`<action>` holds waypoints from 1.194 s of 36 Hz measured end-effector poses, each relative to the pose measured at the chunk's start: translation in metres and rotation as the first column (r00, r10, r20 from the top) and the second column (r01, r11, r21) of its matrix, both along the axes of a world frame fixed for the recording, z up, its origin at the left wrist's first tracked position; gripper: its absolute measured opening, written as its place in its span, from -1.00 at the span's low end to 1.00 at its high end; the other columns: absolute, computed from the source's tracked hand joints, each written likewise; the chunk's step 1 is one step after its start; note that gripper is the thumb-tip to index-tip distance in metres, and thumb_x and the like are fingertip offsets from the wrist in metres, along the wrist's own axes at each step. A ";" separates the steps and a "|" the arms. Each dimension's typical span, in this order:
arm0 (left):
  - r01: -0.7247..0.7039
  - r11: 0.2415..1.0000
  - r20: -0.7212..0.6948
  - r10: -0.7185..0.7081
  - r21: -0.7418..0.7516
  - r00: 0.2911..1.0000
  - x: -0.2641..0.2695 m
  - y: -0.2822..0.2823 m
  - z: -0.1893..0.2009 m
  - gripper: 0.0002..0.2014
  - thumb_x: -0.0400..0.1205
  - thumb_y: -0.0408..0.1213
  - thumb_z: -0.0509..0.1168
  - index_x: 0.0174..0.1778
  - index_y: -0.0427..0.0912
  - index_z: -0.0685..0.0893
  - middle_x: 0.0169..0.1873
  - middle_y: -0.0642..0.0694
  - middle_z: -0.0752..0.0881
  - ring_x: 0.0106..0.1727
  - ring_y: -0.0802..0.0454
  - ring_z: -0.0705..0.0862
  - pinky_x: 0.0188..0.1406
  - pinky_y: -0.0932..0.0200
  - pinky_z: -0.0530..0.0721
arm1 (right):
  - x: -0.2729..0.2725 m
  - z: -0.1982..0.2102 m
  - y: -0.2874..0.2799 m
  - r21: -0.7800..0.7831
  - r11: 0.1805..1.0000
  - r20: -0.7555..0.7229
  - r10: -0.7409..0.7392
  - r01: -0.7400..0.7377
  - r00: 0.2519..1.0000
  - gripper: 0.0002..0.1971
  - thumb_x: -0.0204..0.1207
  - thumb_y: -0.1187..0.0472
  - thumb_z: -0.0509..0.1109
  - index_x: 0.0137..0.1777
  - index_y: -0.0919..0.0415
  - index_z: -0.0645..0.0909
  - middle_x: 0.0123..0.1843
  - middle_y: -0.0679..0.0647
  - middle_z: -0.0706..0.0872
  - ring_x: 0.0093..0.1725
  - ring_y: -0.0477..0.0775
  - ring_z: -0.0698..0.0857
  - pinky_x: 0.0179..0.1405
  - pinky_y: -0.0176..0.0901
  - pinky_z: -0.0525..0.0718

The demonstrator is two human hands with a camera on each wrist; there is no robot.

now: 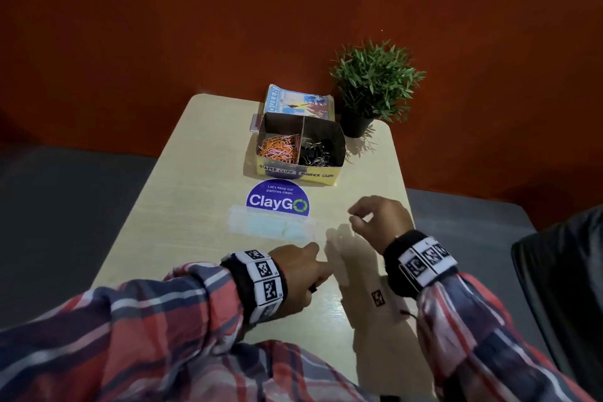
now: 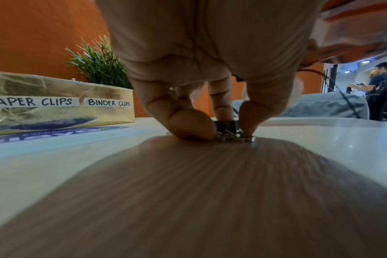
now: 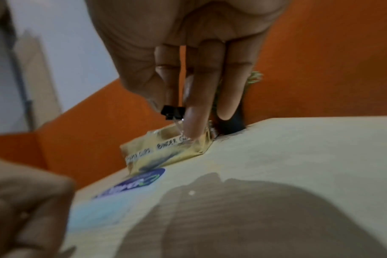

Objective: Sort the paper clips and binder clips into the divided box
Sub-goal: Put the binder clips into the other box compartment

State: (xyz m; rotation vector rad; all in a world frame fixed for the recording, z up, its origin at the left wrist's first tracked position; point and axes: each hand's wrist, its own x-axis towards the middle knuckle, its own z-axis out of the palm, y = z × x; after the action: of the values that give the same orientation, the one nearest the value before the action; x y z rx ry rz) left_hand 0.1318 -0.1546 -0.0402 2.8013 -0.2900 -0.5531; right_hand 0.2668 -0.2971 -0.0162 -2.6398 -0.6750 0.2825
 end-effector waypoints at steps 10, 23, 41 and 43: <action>0.001 0.998 0.010 -0.002 0.061 1.000 -0.005 0.001 0.003 -0.82 0.57 -0.31 0.24 0.03 0.00 0.47 0.11 -0.09 0.47 -0.23 -0.08 0.48 -0.31 0.07 0.46 | 0.005 0.027 0.019 0.131 0.991 0.146 -0.043 0.024 0.988 -0.88 0.50 0.18 0.45 -0.02 0.07 0.78 -0.05 0.01 0.82 -0.12 0.09 0.75 -0.07 -0.14 0.66; 0.035 0.999 0.071 -0.037 0.036 0.997 -0.012 0.008 -0.001 -0.70 0.47 -0.45 0.29 0.10 -0.14 0.60 0.47 -0.27 0.40 -0.18 -0.31 0.68 -0.29 0.00 0.59 | 0.076 0.045 0.115 -0.349 0.924 0.236 0.250 -0.158 0.939 -0.72 0.55 0.15 0.29 0.22 0.00 0.67 0.25 0.13 0.71 0.16 0.30 0.72 0.15 0.04 0.69; -0.277 0.961 -0.051 0.276 -0.026 0.960 0.002 0.043 -0.005 -0.85 0.53 -0.20 0.37 -0.04 0.03 0.56 -0.04 0.01 0.45 -0.06 -0.09 0.62 -0.04 0.06 0.68 | -0.044 0.004 0.009 -0.369 0.888 -0.133 0.242 -0.274 0.961 -0.73 0.64 -0.07 0.25 0.16 -0.03 0.71 0.17 -0.04 0.73 0.11 0.08 0.69 0.00 -0.13 0.55; -0.287 0.958 -0.056 0.285 -0.032 0.957 0.003 0.042 -0.005 -0.86 0.52 -0.24 0.36 -0.06 0.00 0.55 -0.05 0.01 0.46 -0.06 -0.09 0.61 -0.06 0.08 0.65 | -0.054 0.003 0.001 -0.341 0.902 -0.126 0.236 -0.266 0.963 -0.74 0.63 -0.04 0.25 0.14 -0.02 0.72 0.16 -0.05 0.73 0.13 0.08 0.69 0.02 -0.14 0.54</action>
State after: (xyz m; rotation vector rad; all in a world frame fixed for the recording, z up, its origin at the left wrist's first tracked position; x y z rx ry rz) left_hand 0.1347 -0.1124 -0.0454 2.7174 0.1136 -0.5415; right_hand 0.2129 -0.2957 -0.0130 -2.8541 -1.0243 0.6394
